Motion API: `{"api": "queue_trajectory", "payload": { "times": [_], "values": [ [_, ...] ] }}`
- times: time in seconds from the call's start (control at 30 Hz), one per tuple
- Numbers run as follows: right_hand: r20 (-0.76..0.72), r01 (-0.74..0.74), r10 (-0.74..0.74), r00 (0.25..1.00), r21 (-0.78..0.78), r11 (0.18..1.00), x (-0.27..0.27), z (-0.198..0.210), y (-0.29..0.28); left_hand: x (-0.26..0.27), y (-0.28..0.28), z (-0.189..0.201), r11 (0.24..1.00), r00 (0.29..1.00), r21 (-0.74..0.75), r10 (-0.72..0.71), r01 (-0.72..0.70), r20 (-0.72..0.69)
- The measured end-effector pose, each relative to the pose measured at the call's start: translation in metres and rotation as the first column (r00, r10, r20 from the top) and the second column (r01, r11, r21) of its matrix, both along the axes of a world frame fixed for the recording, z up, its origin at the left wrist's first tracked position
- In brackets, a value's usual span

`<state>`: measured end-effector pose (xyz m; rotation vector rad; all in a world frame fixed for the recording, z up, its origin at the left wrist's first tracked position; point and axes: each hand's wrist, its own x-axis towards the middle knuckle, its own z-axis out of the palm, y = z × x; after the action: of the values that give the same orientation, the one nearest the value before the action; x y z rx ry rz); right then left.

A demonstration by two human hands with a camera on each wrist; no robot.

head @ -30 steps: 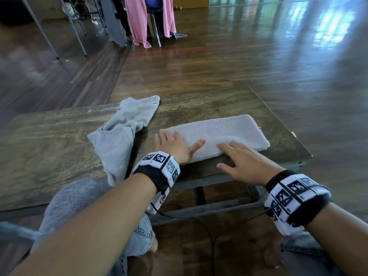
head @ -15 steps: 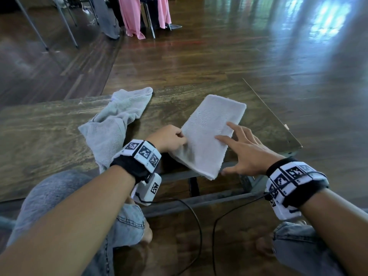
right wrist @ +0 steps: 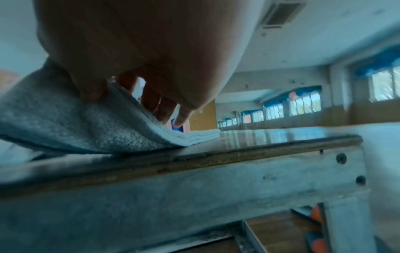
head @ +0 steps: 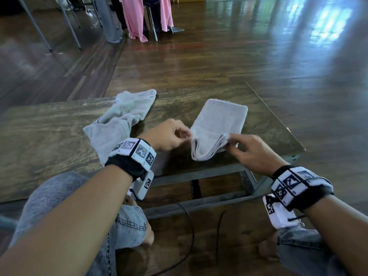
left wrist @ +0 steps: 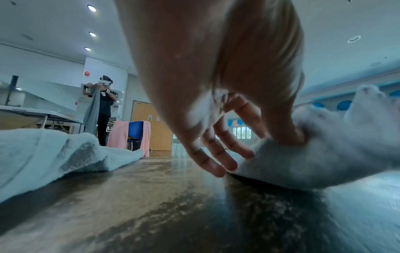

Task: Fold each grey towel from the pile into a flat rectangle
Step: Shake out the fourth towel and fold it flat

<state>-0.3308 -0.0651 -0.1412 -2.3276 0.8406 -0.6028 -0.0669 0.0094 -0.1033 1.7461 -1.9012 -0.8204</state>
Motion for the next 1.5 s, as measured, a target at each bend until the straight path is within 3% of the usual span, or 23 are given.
{"api": "queue_trajectory", "payload": {
  "times": [0.1,0.17,0.27,0.33,0.43,0.57,0.63,0.8,1.1,1.23,1.3,1.4,1.5],
  "values": [
    [0.211,0.122,-0.144,0.967,0.116,0.986,0.003,0.016,-0.005,-0.003,-0.005,0.003,0.977,0.972,-0.160,0.108,-0.143,-0.208],
    [0.294,0.183,-0.267,0.918,0.285,0.941,0.007,0.024,-0.010,-0.007,-0.011,0.004,0.942,0.930,-0.205,0.195,-0.267,-0.313],
    [0.089,0.286,-0.383,0.919,0.517,0.807,0.013,0.019,-0.020,-0.014,-0.022,-0.007,0.915,0.902,-0.059,0.380,-0.399,-0.206],
    [-0.089,0.399,-0.424,0.901,0.552,0.732,0.015,0.009,-0.024,-0.016,-0.026,-0.020,0.898,0.893,0.120,0.435,-0.422,-0.115],
    [-0.166,0.495,-0.482,0.860,0.499,0.711,0.019,0.000,-0.031,-0.019,-0.031,-0.034,0.896,0.903,0.171,0.425,-0.409,-0.064],
    [-0.149,0.577,-0.571,0.808,0.397,0.714,0.023,0.005,-0.043,-0.029,-0.048,-0.033,0.864,0.870,-0.108,0.481,-0.492,-0.110],
    [-0.139,0.598,-0.596,0.791,0.388,0.702,0.025,0.006,-0.047,-0.036,-0.057,-0.034,0.848,0.860,-0.149,0.495,-0.509,-0.123],
    [-0.217,0.669,-0.638,0.739,0.347,0.657,0.026,-0.001,-0.051,-0.046,-0.077,-0.053,0.839,0.841,-0.069,0.541,-0.539,0.014],
    [-0.263,0.693,-0.642,0.720,0.303,0.654,0.023,-0.004,-0.064,-0.054,-0.090,-0.055,0.802,0.801,-0.018,0.597,-0.597,0.043],
    [-0.325,0.716,-0.644,0.693,0.200,0.669,0.025,-0.004,-0.062,-0.052,-0.090,-0.047,0.788,0.795,0.123,0.607,-0.603,0.006],
    [-0.311,0.672,-0.630,0.712,0.039,0.740,0.026,-0.002,-0.057,-0.050,-0.089,-0.042,0.804,0.809,0.119,0.588,-0.582,-0.015],
    [-0.369,0.467,-0.480,0.796,-0.132,0.875,0.027,0.001,-0.054,-0.047,-0.083,-0.040,0.799,0.802,-0.084,0.585,-0.595,-0.119],
    [-0.459,0.446,-0.445,0.769,-0.114,0.888,0.031,0.004,-0.052,-0.041,-0.077,-0.037,0.769,0.847,-0.390,0.529,-0.506,-0.055]
  ]
}}
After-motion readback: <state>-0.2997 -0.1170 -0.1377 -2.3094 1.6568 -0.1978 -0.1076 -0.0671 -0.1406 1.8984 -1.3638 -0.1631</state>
